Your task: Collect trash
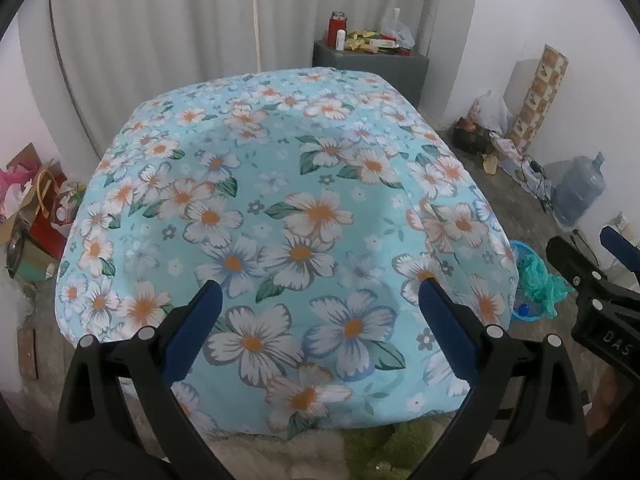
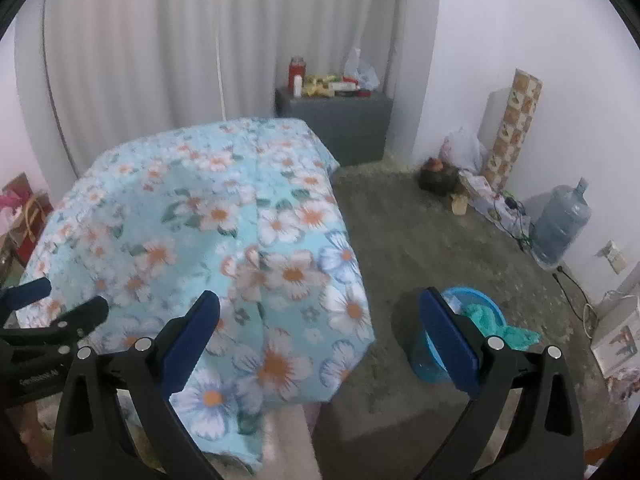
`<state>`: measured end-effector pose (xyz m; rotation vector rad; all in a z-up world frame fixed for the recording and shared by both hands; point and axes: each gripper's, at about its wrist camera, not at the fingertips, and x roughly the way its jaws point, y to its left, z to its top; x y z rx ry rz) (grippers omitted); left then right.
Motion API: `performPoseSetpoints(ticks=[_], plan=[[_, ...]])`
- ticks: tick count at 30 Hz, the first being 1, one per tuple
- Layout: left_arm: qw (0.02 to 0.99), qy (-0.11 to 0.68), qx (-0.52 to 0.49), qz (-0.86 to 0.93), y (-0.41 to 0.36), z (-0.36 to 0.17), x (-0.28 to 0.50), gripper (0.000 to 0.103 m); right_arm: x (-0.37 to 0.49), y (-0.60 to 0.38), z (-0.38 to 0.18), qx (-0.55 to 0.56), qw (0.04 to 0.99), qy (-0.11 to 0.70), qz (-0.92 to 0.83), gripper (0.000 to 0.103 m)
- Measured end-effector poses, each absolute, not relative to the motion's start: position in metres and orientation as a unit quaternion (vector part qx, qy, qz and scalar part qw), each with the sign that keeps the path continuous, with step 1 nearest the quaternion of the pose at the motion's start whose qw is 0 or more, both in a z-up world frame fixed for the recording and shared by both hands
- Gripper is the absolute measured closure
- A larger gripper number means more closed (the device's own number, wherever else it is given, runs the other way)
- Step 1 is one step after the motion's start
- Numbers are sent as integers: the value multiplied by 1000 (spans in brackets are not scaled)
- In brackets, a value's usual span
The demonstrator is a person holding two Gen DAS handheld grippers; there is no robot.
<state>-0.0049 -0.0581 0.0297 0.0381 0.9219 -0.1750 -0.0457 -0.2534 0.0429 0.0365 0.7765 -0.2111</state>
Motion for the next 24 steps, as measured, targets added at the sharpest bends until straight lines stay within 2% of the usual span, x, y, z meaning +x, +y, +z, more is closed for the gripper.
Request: performPoseSetpoints(ticks=[10, 24], plan=[[884, 456, 25, -106, -73, 28, -9, 9, -51, -278, 30, 38, 896, 426, -119, 6], [877, 464, 28, -120, -80, 25, -11, 9, -57, -291, 30, 34, 889, 435, -137, 6]])
